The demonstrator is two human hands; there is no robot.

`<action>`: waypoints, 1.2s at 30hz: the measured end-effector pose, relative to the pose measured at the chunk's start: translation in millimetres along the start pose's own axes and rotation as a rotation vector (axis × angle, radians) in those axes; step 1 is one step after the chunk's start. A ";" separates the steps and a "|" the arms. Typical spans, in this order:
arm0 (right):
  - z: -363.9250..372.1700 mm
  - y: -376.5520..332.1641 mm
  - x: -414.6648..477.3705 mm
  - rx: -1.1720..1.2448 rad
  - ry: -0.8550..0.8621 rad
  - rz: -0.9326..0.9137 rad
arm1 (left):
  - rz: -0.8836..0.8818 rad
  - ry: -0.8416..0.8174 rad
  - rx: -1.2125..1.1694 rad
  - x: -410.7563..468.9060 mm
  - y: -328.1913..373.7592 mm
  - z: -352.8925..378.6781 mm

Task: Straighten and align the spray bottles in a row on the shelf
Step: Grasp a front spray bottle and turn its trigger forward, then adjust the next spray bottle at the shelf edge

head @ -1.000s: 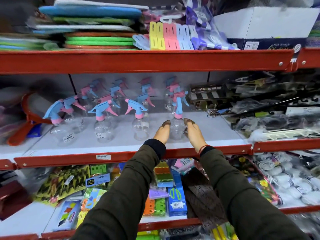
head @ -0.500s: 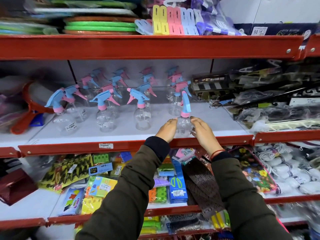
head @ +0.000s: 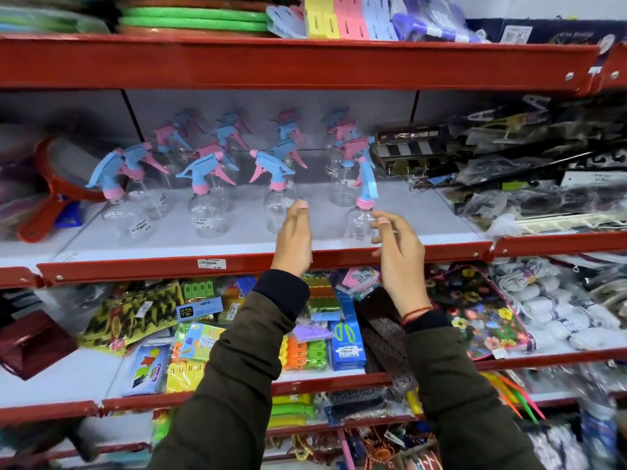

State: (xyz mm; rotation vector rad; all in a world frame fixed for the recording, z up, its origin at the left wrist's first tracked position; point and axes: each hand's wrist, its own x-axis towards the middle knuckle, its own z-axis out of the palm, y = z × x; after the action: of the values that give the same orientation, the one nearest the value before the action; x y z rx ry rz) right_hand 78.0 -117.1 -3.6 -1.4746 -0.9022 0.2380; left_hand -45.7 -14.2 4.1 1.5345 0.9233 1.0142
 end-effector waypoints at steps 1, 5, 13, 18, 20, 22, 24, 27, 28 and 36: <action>10.2 -5.0 -3.3 0.037 -0.048 0.013 | 0.003 0.056 -0.028 0.6 -0.5 -8.9; 70.6 -12.5 5.7 0.112 -0.246 0.093 | -0.028 0.190 -0.038 21.1 -5.2 -43.8; 152.9 -17.5 57.9 0.062 -0.254 0.278 | -0.217 0.067 -0.020 78.2 -13.7 -70.4; 163.2 -12.8 61.6 0.062 -0.234 0.345 | -0.254 -0.025 -0.091 90.2 -20.3 -66.2; 162.3 -11.9 58.2 0.062 -0.236 0.345 | -0.270 -0.036 -0.119 89.8 -20.5 -63.0; 161.5 -10.3 55.9 0.060 -0.233 0.328 | -0.269 -0.041 -0.123 88.8 -21.7 -60.7; 159.1 -9.9 52.5 0.048 -0.234 0.296 | -0.258 -0.045 -0.132 87.4 -23.9 -59.8; 152.8 -8.7 44.6 0.053 -0.238 0.305 | -0.255 -0.046 -0.144 82.5 -23.5 -58.1; 150.3 -9.7 40.8 0.060 -0.247 0.315 | -0.253 -0.043 -0.133 81.9 -23.7 -57.7; 132.1 -12.3 9.0 0.027 -0.304 0.311 | -0.232 -0.047 -0.101 59.6 -24.9 -57.8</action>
State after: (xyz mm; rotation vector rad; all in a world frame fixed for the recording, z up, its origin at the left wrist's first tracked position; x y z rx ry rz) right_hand -5.7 -14.0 -9.0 -1.5756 -0.9009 0.7165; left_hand -80.4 64.6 -5.5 1.3270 0.9774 0.8421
